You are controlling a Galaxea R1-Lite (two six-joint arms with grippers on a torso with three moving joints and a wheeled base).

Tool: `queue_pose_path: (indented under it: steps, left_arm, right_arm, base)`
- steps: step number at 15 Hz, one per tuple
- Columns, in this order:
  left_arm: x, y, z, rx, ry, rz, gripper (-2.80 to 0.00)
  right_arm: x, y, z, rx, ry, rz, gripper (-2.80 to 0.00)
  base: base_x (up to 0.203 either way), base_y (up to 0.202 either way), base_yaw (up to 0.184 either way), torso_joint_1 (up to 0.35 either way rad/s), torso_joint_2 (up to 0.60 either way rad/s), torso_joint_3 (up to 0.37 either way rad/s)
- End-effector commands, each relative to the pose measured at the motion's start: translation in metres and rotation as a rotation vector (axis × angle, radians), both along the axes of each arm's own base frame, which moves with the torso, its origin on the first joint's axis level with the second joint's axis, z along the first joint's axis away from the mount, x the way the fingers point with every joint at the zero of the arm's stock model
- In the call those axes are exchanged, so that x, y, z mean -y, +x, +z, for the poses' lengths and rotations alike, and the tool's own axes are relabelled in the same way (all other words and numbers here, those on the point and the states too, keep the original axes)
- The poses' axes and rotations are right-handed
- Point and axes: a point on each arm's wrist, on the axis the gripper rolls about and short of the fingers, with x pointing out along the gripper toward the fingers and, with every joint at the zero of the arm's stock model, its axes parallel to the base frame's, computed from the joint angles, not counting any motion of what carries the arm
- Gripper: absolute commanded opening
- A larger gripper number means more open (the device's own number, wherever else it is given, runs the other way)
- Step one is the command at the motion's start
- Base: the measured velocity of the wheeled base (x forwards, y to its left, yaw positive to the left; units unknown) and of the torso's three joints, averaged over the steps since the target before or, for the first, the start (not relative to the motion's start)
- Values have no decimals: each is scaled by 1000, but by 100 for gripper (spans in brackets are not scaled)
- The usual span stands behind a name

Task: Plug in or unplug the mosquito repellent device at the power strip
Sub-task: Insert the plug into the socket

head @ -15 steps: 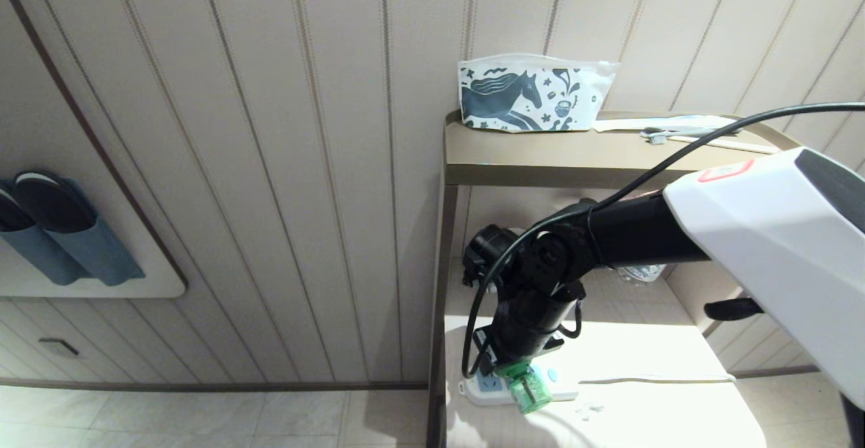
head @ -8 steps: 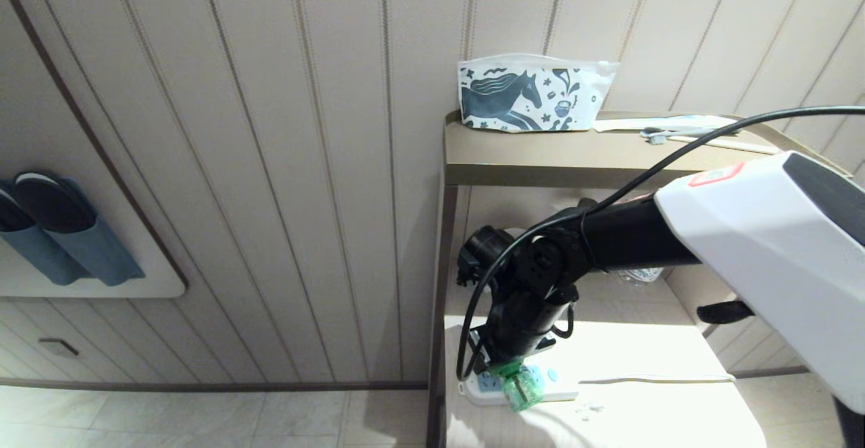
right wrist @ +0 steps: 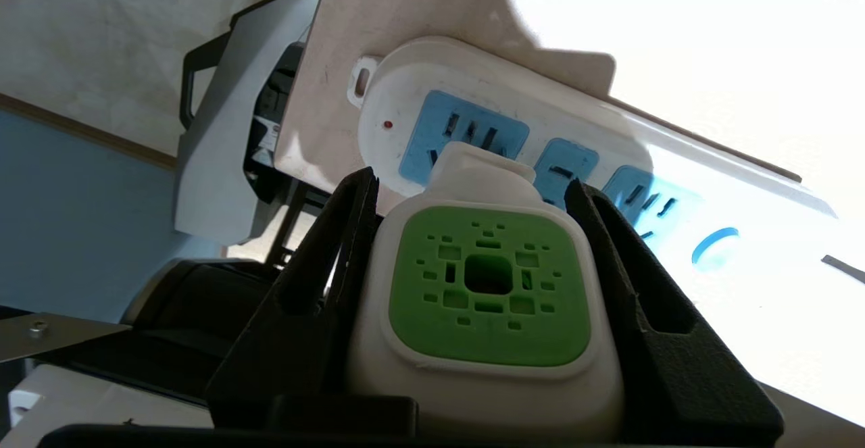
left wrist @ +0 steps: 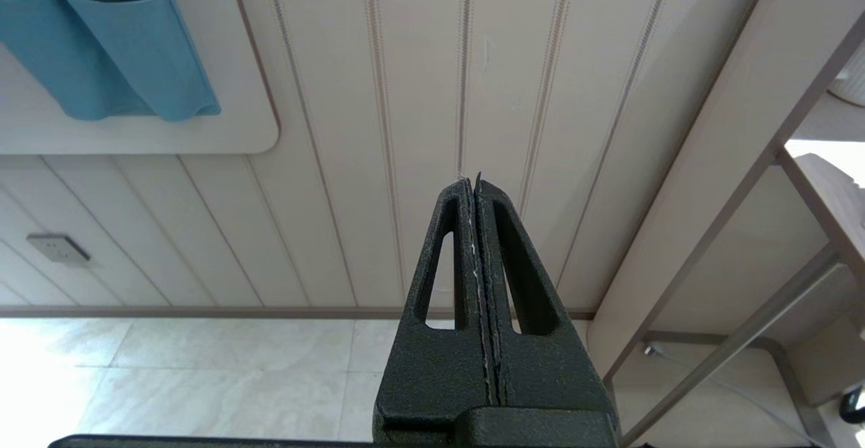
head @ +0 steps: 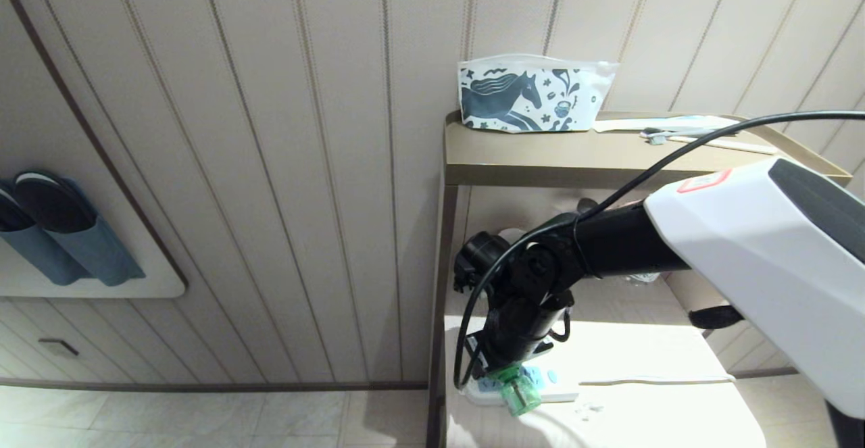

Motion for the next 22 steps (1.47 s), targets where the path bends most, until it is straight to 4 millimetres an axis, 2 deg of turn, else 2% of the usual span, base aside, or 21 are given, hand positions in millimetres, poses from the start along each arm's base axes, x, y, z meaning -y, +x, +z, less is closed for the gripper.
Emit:
queue_pose_path:
  steps: [1,10,22]
  left_arm:
    - [0,0,0,-2,0,0,-280]
    - [0,0,0,-2,0,0,-280]
    - [0,0,0,-2,0,0,-280]
  right_arm:
    - [-4,-4,-2,-11,-6,13,-280]
    - [-6,1,-9,3,-6,44,-280]
    - [-6,6,-3,36,9,58,-280]
  base:
    - [0,0,0,0,0,0]
    - [0,0,0,0,0,0]
    - [0,0,0,0,0,0]
